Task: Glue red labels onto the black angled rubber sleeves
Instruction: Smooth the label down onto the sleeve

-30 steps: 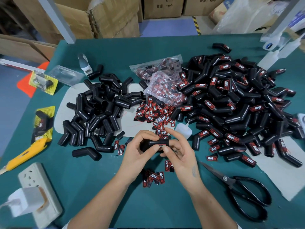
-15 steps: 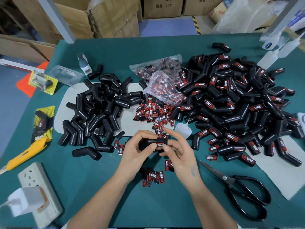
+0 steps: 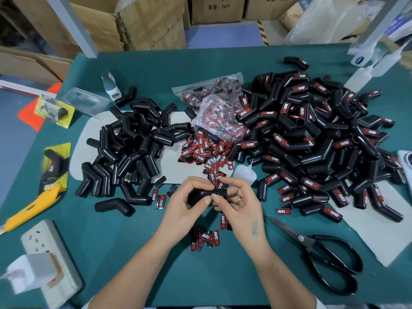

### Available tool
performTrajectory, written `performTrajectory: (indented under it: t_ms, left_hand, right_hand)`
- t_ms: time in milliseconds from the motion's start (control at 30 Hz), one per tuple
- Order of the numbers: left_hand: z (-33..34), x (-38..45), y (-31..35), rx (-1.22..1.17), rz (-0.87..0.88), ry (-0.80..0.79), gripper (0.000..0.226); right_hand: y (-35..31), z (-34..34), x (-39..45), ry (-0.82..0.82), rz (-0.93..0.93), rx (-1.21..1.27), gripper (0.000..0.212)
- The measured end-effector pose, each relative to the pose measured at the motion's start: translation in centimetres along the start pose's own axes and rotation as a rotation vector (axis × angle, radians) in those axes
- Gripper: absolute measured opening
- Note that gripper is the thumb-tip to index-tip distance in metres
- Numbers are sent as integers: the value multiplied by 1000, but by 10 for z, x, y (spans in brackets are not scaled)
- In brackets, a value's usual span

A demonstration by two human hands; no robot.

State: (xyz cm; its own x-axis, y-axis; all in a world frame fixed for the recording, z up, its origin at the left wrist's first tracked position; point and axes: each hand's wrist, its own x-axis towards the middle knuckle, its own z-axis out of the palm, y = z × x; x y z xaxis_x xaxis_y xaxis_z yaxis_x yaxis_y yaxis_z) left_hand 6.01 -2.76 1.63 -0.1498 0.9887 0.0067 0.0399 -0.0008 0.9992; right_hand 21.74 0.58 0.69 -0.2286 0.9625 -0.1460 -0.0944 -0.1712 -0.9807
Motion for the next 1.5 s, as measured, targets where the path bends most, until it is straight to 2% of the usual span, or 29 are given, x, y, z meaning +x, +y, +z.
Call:
performTrajectory:
  t_ms: [433, 900, 1000, 1133, 1233, 1500]
  left_hand:
    - [-4, 0, 0, -34, -39, -12, 15]
    - [-8, -1, -1, -23, -64, -55, 24]
    - [-9, -1, -2, 11, -6, -74, 28]
    - [-4, -3, -6, 326, 267, 36, 26]
    - [-3, -4, -12, 408, 391, 63, 16]
    - [-2, -1, -10, 311, 345, 123, 14]
  right_hand:
    - [-8, -3, -4, -22, -39, 31, 28]
    - [-14, -4, -6, -22, -25, 59, 24]
    - [-16, -3, -5, -5, 0, 92, 23]
    - [-17, -4, -5, -4, 37, 133, 23]
    - [-17, -6, -4, -18, 50, 124, 23]
    - [-18, -9, -5, -77, 74, 124, 25]
